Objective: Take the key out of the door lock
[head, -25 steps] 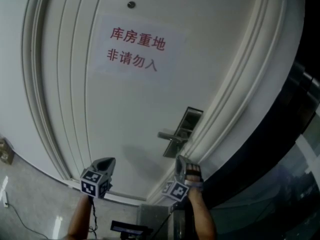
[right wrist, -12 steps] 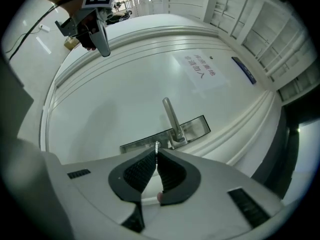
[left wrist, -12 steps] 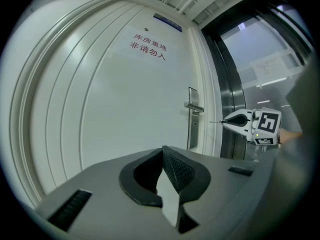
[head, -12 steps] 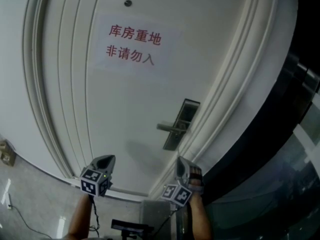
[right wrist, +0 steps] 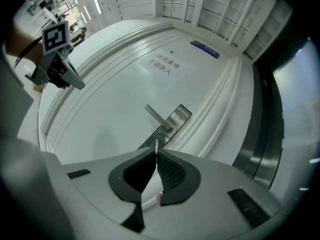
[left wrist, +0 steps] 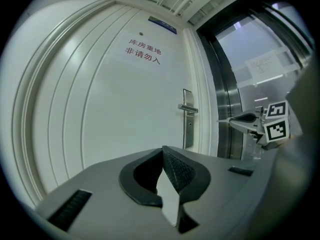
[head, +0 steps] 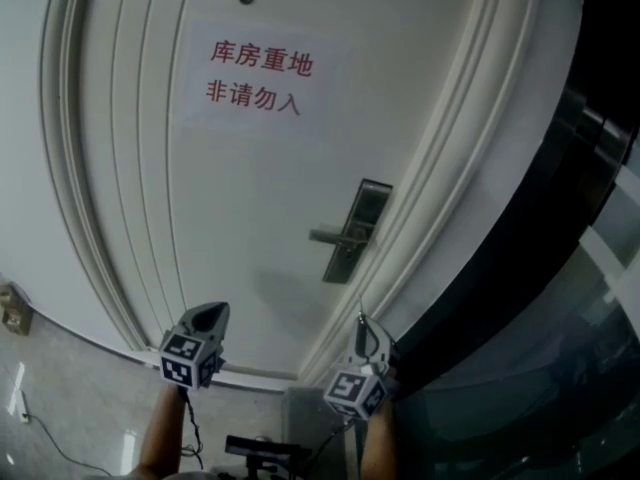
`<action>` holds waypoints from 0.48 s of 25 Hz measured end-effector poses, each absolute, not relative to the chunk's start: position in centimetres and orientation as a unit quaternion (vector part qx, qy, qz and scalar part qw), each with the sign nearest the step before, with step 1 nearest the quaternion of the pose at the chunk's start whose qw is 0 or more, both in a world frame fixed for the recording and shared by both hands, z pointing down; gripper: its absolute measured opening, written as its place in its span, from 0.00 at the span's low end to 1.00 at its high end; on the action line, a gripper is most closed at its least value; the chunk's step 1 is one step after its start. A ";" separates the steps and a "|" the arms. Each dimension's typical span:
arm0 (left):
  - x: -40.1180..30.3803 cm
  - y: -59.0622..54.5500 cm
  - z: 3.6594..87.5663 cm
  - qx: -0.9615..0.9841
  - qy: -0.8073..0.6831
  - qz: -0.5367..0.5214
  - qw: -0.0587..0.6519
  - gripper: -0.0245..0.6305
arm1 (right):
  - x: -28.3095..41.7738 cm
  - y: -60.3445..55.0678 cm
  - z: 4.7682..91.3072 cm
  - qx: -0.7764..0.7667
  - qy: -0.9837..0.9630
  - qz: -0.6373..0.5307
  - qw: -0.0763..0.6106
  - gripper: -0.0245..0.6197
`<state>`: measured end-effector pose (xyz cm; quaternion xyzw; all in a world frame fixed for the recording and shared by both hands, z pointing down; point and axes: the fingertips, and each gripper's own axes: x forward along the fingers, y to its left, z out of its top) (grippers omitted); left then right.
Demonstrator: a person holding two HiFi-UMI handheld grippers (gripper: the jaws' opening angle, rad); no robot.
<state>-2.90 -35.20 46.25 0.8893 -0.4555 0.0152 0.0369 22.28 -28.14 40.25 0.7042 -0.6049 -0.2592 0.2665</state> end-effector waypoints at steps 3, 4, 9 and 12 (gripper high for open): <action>-2.7 -34.5 46.1 0.891 -0.452 0.013 0.036 0.05 | 22.8 -26.9 41.3 0.722 -0.618 -0.211 0.228 0.07; -2.7 -34.3 46.2 0.892 -0.451 0.013 0.035 0.05 | 22.9 -26.6 41.7 0.726 -0.623 -0.198 0.215 0.07; -2.8 -33.4 46.0 0.893 -0.448 0.013 0.032 0.05 | 22.7 -25.1 42.2 0.735 -0.646 -0.133 0.154 0.07; -3.0 -33.1 45.7 0.893 -0.449 0.009 0.030 0.05 | 22.5 -24.5 42.6 0.735 -0.656 -0.111 0.132 0.07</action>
